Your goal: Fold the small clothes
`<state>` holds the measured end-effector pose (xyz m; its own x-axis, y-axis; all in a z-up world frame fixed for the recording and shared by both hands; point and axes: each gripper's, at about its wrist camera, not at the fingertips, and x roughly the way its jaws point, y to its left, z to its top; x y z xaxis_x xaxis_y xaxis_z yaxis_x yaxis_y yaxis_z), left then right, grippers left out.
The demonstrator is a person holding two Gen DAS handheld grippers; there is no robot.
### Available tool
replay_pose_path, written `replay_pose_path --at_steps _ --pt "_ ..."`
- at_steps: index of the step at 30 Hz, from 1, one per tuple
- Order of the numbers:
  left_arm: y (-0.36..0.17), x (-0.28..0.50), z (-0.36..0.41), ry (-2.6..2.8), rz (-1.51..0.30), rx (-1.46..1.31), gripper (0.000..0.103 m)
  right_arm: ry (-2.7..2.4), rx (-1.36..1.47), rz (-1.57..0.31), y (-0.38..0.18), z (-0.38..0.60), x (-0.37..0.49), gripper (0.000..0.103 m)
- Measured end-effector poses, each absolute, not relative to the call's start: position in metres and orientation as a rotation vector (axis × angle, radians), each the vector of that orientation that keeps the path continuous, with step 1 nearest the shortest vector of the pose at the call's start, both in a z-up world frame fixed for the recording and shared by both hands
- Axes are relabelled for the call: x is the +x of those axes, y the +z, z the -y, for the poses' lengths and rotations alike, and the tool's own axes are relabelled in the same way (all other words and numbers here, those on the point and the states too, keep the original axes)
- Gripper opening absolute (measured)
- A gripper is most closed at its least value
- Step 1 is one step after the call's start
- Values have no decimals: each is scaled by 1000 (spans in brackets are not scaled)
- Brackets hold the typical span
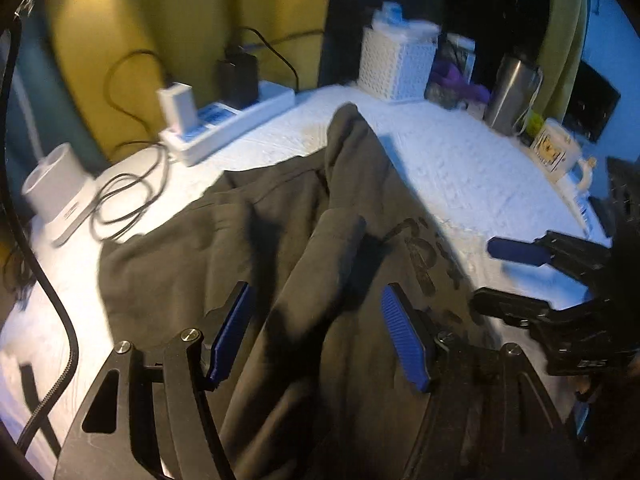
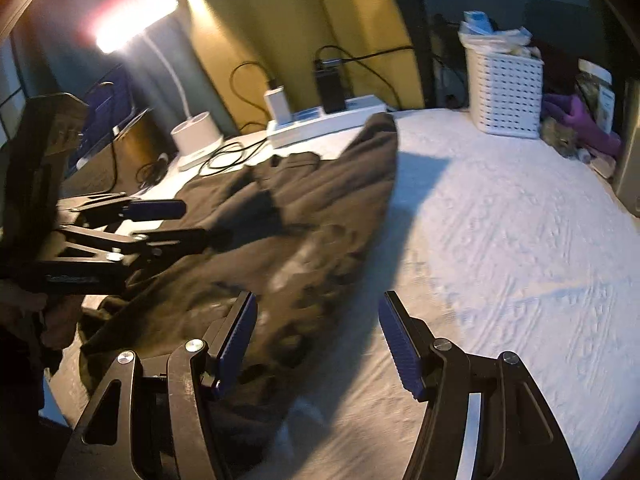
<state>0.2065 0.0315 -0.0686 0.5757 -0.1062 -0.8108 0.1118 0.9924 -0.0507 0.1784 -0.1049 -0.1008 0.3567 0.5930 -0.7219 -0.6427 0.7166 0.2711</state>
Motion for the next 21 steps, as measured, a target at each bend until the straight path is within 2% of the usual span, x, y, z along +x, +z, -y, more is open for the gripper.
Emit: replay_pose_path --at_steps 1,2,3,4,5,8,14,21 --pt "-72 211 -30 -132 -954 19 65 794 -52 -907 -102 108 183 65" --pt "-75 216 -27 -136 -959 28 50 790 -44 -911 -103 110 187 65" --pt "-78 222 -26 -144 -973 30 40 787 -35 -915 -105 112 191 65" --pt "-81 226 -27 -148 -989 27 21 785 -30 -918 -106 113 194 65" --pt "-83 228 -29 -147 -994 19 11 785 -27 -921 -108 115 196 65" --pt "-78 223 -38 -133 -965 10 3 788 -22 -931 -111 113 202 65" --pt "-51 205 -84 2 -861 -47 2 816 -43 -935 -111 91 204 65" --pt "-56 192 -150 170 -824 -101 2 860 -88 -940 -109 53 197 65"
